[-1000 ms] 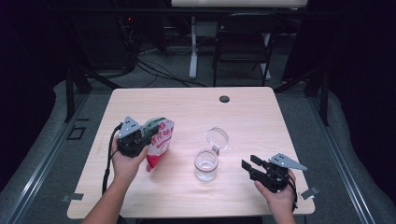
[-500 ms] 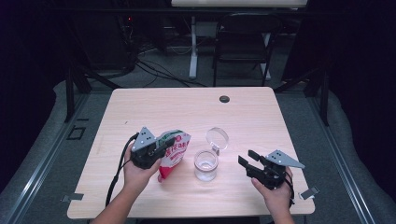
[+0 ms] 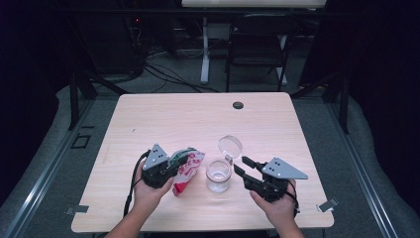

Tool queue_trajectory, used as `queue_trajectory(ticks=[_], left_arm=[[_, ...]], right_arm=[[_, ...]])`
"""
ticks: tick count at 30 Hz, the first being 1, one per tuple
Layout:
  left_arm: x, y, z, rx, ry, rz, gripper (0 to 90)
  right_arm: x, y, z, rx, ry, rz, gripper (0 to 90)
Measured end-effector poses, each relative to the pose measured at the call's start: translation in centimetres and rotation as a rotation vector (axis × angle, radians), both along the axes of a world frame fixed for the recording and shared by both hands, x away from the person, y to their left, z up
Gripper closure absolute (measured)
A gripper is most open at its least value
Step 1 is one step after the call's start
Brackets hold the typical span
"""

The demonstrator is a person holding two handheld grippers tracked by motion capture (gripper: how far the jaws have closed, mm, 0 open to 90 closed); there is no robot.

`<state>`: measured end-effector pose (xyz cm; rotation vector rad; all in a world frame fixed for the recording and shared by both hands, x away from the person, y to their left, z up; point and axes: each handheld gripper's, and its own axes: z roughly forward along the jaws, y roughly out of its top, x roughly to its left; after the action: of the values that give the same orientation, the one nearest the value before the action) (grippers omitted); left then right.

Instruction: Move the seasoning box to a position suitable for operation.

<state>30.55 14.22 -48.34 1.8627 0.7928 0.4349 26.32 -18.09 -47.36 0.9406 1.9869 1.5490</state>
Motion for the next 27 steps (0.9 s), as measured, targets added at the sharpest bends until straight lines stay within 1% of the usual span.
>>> queue_trajectory(ticks=[1,3,4,5,7,8,10,12,14,15,17,18,21,23,24,25,27], left_arm=[[0.0,0.1,-0.1,-0.007,-0.002,0.001,90.0],[-0.1,0.4,-0.1,-0.012,0.003,0.008,90.0],[-0.1,0.5,-0.1,-0.024,0.005,0.009,90.0],[-0.2,0.7,-0.1,-0.025,0.011,0.013,90.0],[-0.3,1.0,-0.2,-0.040,0.013,0.023,90.0],[-0.3,1.1,-0.3,-0.048,0.019,0.025,89.9],[-0.3,1.4,-0.3,-0.064,0.028,0.030,89.9],[-0.3,1.5,-0.4,-0.081,0.039,0.027,89.9],[-0.3,1.6,-0.4,-0.083,0.049,0.024,89.9],[-0.3,1.6,-0.4,-0.081,0.048,0.023,89.9],[-0.4,1.7,-0.4,-0.081,0.053,0.020,89.9],[-0.4,1.6,-0.5,-0.090,0.051,0.022,89.8],[-0.5,1.6,-0.6,-0.100,0.060,0.011,89.0],[-0.7,1.5,-0.7,-0.096,0.060,0.005,88.9],[-0.8,1.4,-0.7,-0.090,0.059,0.001,88.8],[-0.8,1.3,-0.7,-0.081,0.059,-0.001,88.8],[-1.0,1.2,-0.8,-0.075,0.058,-0.011,89.1]], right_arm=[[0.0,0.6,0.0,-0.007,0.003,0.020,58.6],[0.1,1.6,-0.3,-0.038,0.008,0.057,58.6],[0.3,2.1,-0.4,-0.041,0.017,0.075,58.5],[0.5,2.5,-0.4,-0.045,0.032,0.100,58.5],[0.9,3.3,-0.2,-0.066,0.044,0.125,58.5],[1.3,3.8,0.1,-0.066,0.050,0.132,58.5],[2.1,4.6,0.7,-0.049,0.061,0.154,58.5],[3.0,5.6,1.1,-0.056,0.068,0.177,58.5],[3.8,6.7,1.4,-0.096,0.057,0.183,58.3],[4.1,7.1,1.4,-0.102,0.058,0.186,58.1],[4.8,7.7,1.4,-0.083,0.065,0.202,56.5],[5.0,7.9,1.3,-0.085,0.062,0.198,55.8],[5.2,8.3,0.8,-0.088,0.048,0.202,54.6],[5.5,8.4,0.5,-0.120,0.056,0.215,53.6],[5.6,8.3,0.4,-0.124,0.060,0.219,52.7],[5.7,8.2,0.2,-0.120,0.073,0.220,52.3],[6.0,8.3,-0.2,-0.126,0.083,0.223,51.6]])
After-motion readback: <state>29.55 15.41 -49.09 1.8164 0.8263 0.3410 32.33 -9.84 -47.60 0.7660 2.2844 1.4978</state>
